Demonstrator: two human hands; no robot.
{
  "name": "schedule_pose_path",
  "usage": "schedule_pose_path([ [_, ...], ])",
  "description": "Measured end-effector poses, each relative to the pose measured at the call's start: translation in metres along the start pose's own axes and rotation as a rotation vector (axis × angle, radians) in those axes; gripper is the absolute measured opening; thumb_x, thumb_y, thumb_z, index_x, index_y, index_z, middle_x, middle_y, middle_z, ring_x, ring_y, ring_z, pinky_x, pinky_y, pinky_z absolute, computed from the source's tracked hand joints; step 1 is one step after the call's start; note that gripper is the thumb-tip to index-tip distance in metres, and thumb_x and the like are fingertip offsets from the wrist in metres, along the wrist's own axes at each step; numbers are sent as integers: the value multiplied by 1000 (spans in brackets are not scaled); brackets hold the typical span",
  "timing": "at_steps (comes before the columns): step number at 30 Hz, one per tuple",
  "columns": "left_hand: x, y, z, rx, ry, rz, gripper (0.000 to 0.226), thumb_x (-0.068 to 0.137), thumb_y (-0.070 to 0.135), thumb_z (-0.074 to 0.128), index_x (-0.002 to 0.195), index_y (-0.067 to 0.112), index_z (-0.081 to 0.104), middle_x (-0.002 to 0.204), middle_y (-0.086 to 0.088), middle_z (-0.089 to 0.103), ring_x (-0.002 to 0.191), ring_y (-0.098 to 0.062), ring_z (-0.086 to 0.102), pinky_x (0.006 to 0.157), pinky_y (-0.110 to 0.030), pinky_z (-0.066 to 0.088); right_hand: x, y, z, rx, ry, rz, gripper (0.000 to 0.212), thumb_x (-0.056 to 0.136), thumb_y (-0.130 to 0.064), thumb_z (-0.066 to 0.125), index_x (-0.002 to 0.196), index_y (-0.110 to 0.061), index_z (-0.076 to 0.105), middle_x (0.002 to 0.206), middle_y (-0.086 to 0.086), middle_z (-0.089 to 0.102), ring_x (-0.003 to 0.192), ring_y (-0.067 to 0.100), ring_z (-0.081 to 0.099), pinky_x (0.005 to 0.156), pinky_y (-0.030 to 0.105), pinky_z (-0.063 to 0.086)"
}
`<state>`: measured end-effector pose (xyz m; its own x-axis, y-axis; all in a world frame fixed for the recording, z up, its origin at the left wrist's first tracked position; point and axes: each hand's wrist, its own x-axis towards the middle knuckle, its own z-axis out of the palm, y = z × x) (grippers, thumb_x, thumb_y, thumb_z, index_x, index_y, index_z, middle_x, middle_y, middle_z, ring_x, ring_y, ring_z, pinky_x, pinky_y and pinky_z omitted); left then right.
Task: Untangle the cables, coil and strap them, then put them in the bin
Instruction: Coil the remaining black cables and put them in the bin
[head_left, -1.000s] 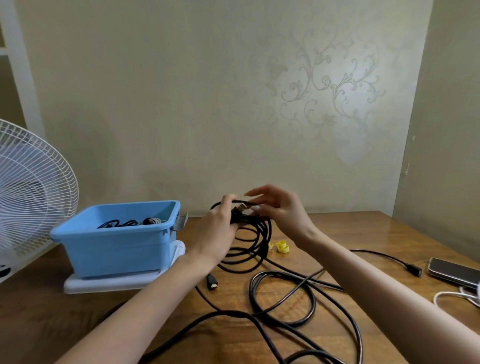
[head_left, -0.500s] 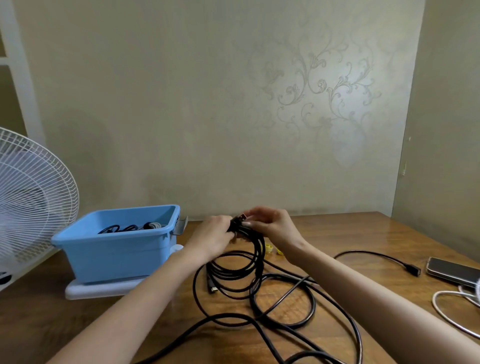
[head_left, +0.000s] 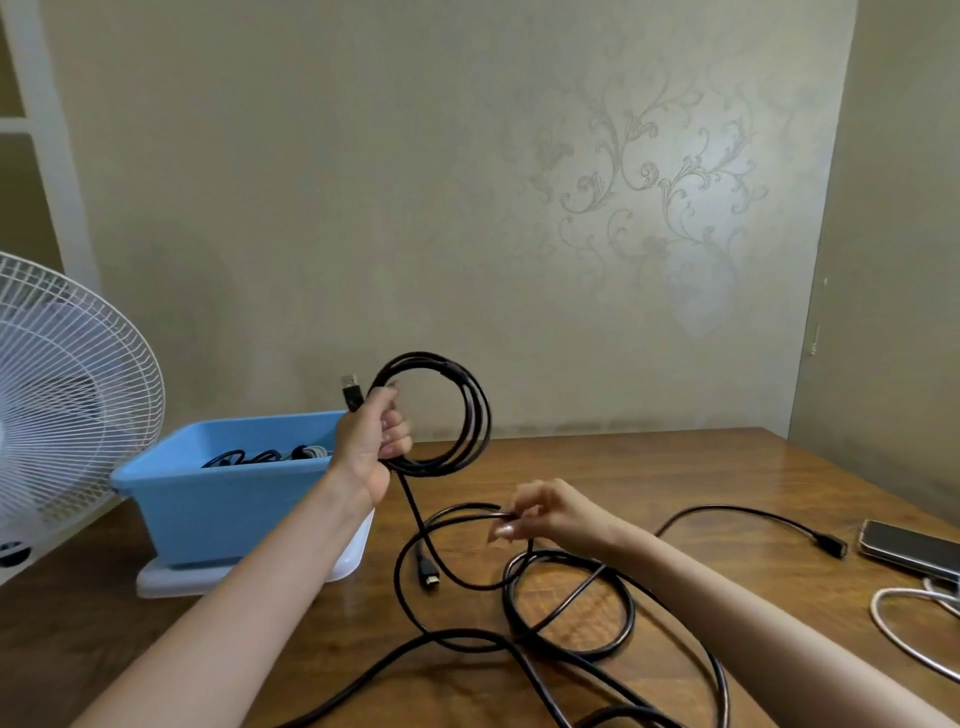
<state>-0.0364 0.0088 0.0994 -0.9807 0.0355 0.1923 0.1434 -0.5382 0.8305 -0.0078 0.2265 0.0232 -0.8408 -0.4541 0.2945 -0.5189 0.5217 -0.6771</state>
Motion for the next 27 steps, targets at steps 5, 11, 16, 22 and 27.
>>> schedule_pose_path([
  [5,2,4,-13,-75,-6,4,41,98,16,43,59,20,30,36,12,21,27,-1,18,27,-13,13,-8,20,-11,-387,510,-193,10,81,-16,73,86,-24,77,72,-19,57,70,6,55,63,25,43],
  [11,0,-4,-17,110,-21,26,40,96,13,47,59,20,33,39,11,23,29,-1,18,29,-14,13,-15,-9,-38,713,460,84,38,79,-21,50,102,2,70,98,21,72,92,29,71,86,36,56],
  [16,-4,-25,-11,525,27,12,41,91,9,57,56,19,37,42,9,27,33,-4,20,33,-15,15,-6,-45,-38,805,546,182,28,93,-4,56,120,2,57,92,16,72,64,20,68,57,26,56],
  [22,-10,-48,13,408,-57,-222,33,93,18,58,63,14,44,43,6,33,31,-2,25,29,-13,17,12,-89,8,767,606,150,29,92,-14,62,113,-3,46,97,15,72,48,13,57,40,21,44],
  [27,-18,-39,19,66,-188,-442,39,94,17,38,58,10,48,38,1,35,27,-5,28,31,-14,17,18,-97,34,618,551,168,5,95,-9,56,98,-8,60,69,3,59,53,8,54,44,19,43],
])
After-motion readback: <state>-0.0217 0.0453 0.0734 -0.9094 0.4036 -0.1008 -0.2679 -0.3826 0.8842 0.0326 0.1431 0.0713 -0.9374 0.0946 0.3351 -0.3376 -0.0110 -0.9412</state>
